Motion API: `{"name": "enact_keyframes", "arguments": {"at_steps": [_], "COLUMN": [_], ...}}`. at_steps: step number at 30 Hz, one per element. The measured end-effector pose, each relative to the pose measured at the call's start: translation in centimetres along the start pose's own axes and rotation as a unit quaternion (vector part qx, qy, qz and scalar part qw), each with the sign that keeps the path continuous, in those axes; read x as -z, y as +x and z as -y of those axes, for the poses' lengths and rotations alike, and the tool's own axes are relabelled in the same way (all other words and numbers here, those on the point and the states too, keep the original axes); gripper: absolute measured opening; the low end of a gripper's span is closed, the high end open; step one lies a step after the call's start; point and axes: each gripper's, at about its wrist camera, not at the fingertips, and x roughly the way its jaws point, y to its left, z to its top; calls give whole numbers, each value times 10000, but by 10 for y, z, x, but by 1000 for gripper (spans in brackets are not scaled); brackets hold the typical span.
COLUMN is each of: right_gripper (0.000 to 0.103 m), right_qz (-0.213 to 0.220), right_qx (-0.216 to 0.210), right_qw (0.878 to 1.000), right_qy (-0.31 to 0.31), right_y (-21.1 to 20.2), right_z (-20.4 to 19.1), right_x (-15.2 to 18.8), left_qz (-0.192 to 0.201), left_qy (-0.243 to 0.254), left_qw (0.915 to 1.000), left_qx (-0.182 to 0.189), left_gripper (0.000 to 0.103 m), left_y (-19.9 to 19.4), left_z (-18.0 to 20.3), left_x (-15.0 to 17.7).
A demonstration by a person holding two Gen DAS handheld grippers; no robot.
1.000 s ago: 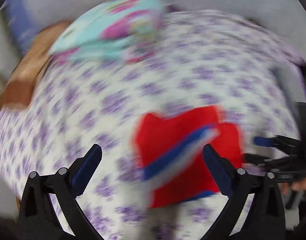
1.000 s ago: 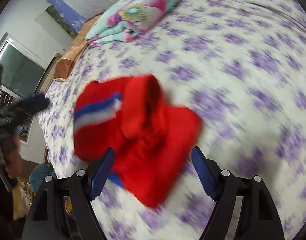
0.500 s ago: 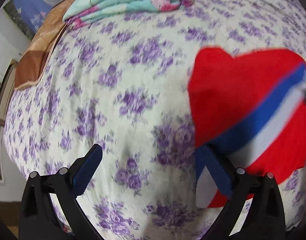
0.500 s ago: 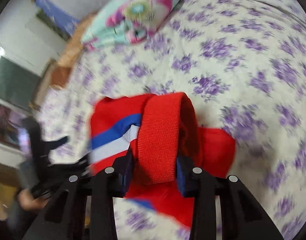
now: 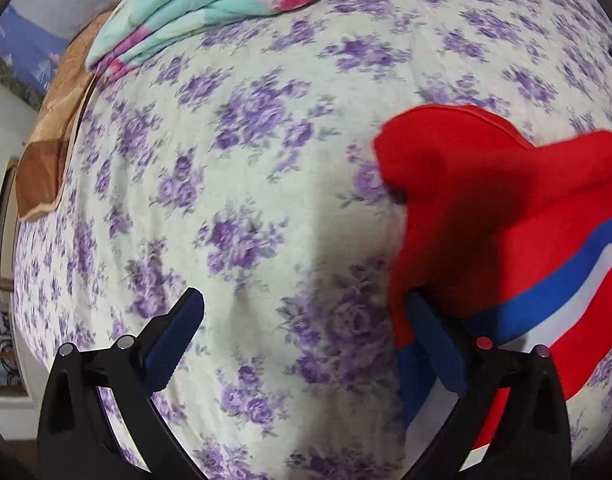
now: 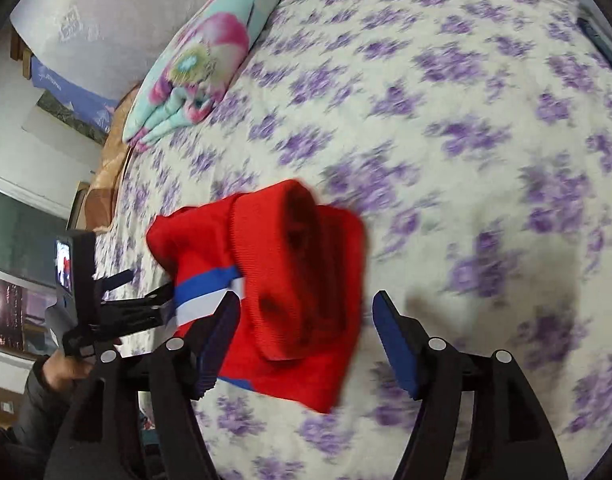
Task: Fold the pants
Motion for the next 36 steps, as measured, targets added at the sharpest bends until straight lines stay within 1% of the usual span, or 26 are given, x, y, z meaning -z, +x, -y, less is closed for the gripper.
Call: {"name": "enact_keyframes", "arguments": {"at_steps": [1,2,3,5,6,8,10,12,14,17,18,20,21,23,24,25,26,27,28,29,30,31,32,33,35,36], "right_gripper": [68,65,65,63,60,61,61,46,18,18,18,22,25,80,83,81,76,75,74,69,62,38,17,12,9,8], "right_qz": [-75,-174,-207,-328,-441,-648,-753,-838,-902,-785,-827,-1091,-1155,-1028,-932,-920,-893,-758,-625,-352,-76,159,143,34,-226,-297], "right_qx": [73,155,153,-3,59,239,217,244,282,15,-70,-203,-111,742,966,721,546,392,349,333,376,428,349,252,215,549], "right_qw": [9999,9991,9979,9947,9931,9895,9882,9866,9831,9820,9843,9890,9902,9901,9894,9922,9939,9959,9969,9979,9976,9959,9953,9949,9912,9862], "right_qy": [-80,-356,-590,-973,-1082,-1270,-1317,-1379,-1566,-1718,-1560,-973,-778,-603,-550,-432,-343,-286,-313,-436,-575,-784,-895,-976,-1289,-1531], "right_y": [3,12,17,33,45,65,79,86,77,30,18,13,20,48,56,58,52,40,28,10,-3,-14,-13,-7,18,35], "right_z": [1,-4,-7,-16,-21,-28,-33,-41,-52,-71,-70,-56,-48,-24,-14,-4,-2,-2,-4,-7,-11,-18,-22,-26,-38,-43], "right_x": [-2,-4,-4,-4,-6,-10,-14,-19,-18,-13,-11,-3,1,7,8,7,6,3,1,-3,-7,-12,-17,-23,-26,-25], "left_qz": [45,115,211,358,417,550,629,568,526,495,484,410,371,280,275,301,349,443,569,659,720,784,826,812,660,562], "left_qy": [-11,1,17,-3,-31,-37,-31,-39,-65,-69,-103,-175,-172,-11,51,85,79,45,-36,-146,-242,-347,-436,-440,-317,-272], "left_qw": [10000,9999,9998,9993,9990,9984,9979,9983,9985,9987,9986,9988,9990,9996,9996,9995,9993,9989,9982,9973,9962,9948,9939,9945,9971,9980], "left_qx": [-1,-6,8,83,128,159,145,139,150,127,159,202,180,38,12,6,43,106,196,306,419,548,579,498,201,43], "left_gripper": [99,99,99,99,99,99,99,99,99,99,99,99,99,99,99,99,99,99,99,99,99,99,99,99,99,99], "left_y": [-4,-8,-14,-24,-29,-35,-36,-32,-29,-25,-25,-19,-16,-5,-5,-9,-14,-21,-31,-39,-44,-48,-49,-46,-28,-16], "left_z": [-3,-4,-5,-5,-5,-2,4,9,16,18,17,18,19,28,30,29,27,22,15,8,4,0,-2,-1,7,10], "left_x": [1,1,1,1,0,-3,-5,-6,-4,-1,-1,-2,-3,-5,-5,-6,-6,-5,-5,-5,-6,-9,-15,-20,-32,-38]}}
